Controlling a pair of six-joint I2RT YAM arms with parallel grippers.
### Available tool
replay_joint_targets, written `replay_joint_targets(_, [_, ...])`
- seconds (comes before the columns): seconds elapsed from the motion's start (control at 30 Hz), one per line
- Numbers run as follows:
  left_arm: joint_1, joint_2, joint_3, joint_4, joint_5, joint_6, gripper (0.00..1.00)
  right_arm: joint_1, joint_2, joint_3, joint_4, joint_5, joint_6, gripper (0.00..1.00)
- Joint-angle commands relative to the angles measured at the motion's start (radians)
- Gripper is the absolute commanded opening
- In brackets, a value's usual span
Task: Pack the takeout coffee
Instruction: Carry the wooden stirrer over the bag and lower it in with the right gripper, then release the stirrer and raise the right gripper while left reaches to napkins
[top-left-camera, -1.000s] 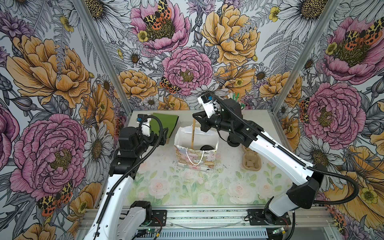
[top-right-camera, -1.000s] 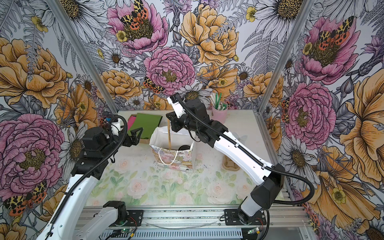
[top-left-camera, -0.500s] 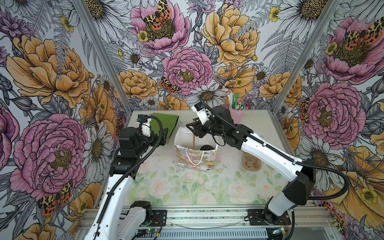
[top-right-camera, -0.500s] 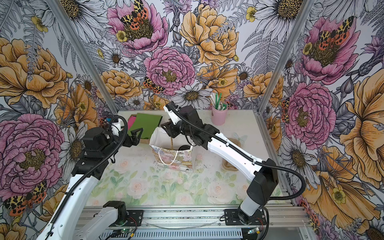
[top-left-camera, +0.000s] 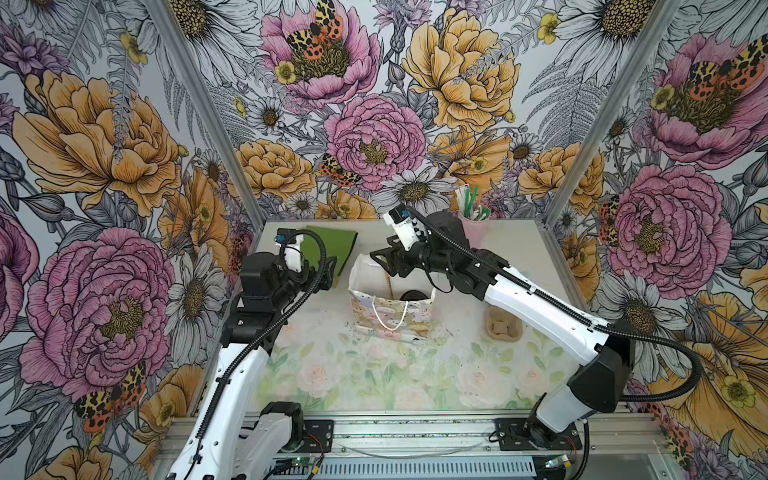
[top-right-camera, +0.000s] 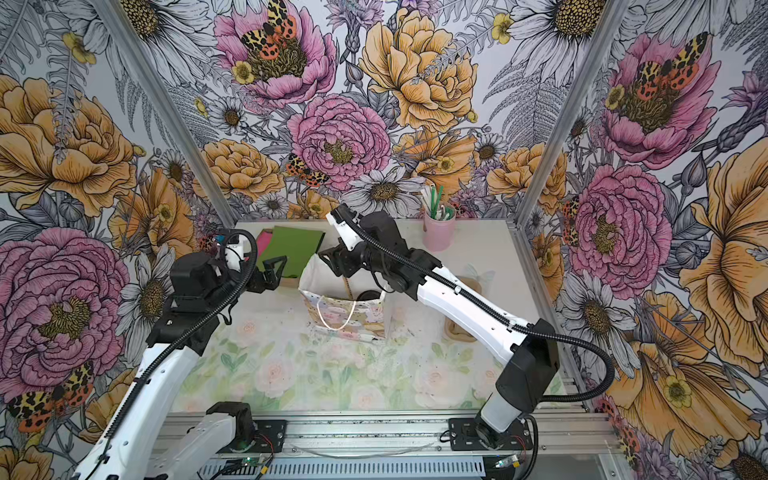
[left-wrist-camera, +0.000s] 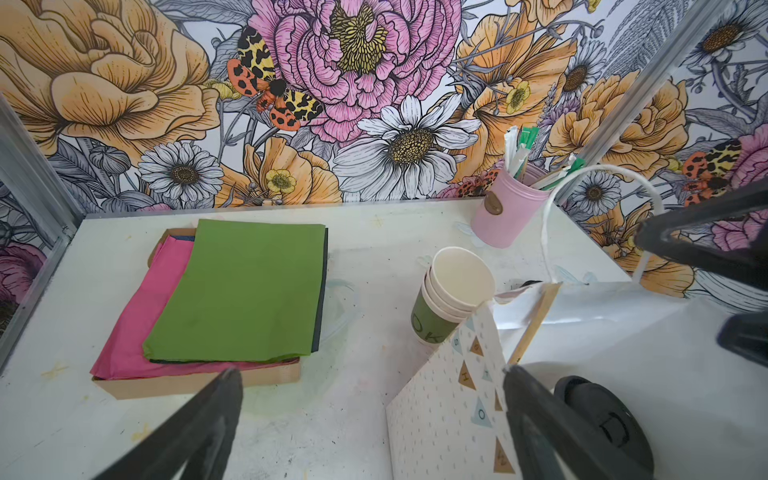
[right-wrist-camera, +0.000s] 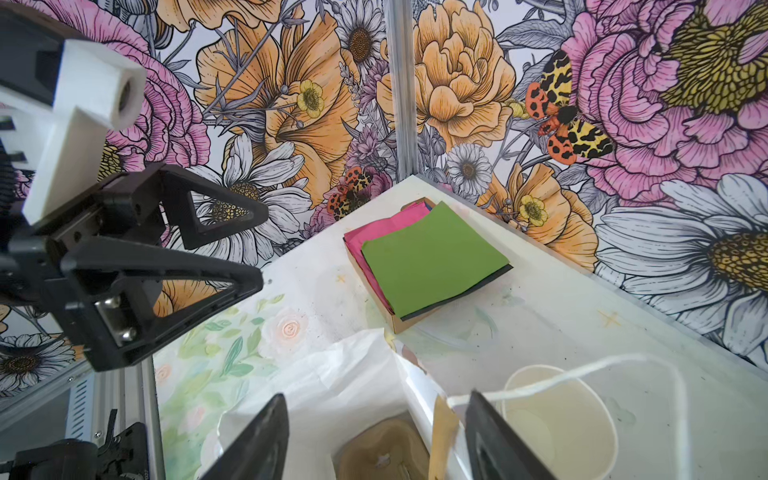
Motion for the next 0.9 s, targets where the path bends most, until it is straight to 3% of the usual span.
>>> replay_joint_targets(0.0, [0.010,0.018,0.010,0.001,-0.004,-0.008,0.99,0.006,-0.063,-0.007,0.028,0.020,-0.023,0.70])
replay_joint_targets(0.27, [0.049,0.223,0.166,-0.195,-0.036,-0.005,0.94,-0.023,-0.148,-0.078,0.026,0.149,-0.053,0.80])
replay_joint_targets(0.53, [0.079,0.535,0.387,-0.348,-0.001,0.011,0.81,-0.167,-0.223,-0.185,0.023,0.185,0.039,0.88])
replay_joint_targets(0.67, [0.061,0.693,0.512,-0.405,-0.066,0.053,0.71,-0.220,-0.256,-0.230,0.025,0.170,0.064,0.88])
replay_joint_targets(0.87, [-0.002,0.987,0.770,-0.526,-0.165,0.132,0.65,-0.253,-0.292,-0.263,0.023,0.150,0.074,0.89])
